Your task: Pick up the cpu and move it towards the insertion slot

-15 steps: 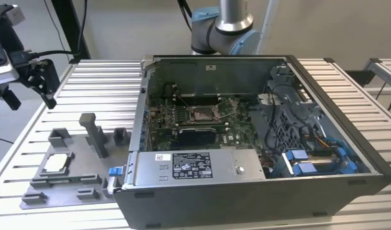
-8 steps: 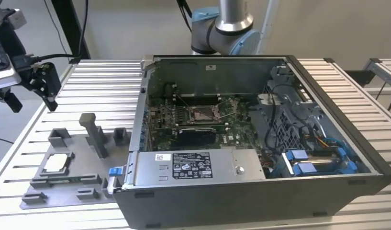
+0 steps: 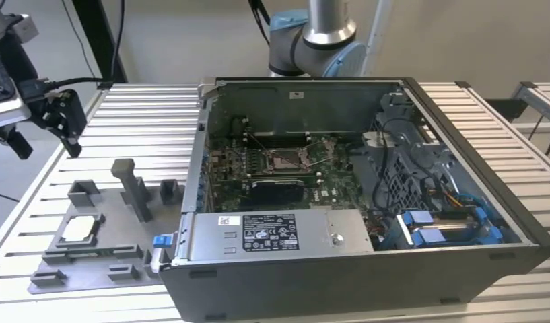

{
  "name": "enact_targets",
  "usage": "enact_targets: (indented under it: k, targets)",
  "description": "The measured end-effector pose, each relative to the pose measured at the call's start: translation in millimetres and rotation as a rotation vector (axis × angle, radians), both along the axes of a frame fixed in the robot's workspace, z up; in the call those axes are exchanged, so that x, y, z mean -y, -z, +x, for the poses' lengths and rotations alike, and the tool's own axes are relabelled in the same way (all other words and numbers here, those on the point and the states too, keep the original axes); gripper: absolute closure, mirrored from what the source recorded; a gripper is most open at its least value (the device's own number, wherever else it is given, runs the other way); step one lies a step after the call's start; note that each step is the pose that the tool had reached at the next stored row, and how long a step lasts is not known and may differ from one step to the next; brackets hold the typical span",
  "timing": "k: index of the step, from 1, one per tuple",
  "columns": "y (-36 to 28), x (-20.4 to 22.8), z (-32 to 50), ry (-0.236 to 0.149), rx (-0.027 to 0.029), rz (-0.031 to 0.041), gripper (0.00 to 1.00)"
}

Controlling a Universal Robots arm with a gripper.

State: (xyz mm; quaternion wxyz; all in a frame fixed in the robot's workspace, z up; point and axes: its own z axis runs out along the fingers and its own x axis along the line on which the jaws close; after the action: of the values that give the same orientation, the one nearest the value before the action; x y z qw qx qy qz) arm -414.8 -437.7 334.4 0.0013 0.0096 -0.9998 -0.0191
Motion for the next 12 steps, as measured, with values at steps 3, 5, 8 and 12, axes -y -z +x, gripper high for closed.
enact_targets:
  k: [3, 5, 8, 12]
  targets:
    - [4.0, 0.0, 0.0, 0.0, 0.0, 0.0, 0.0]
    - [7.2, 0.0, 0.0, 0.0, -0.0001, -0.0001, 0.0]
    - [12.2, 0.0, -0.1, 0.0, -0.0001, -0.0001, 0.0]
    - [19.2, 0.0, -0.5, 0.0, -0.0001, -0.0001, 0.0]
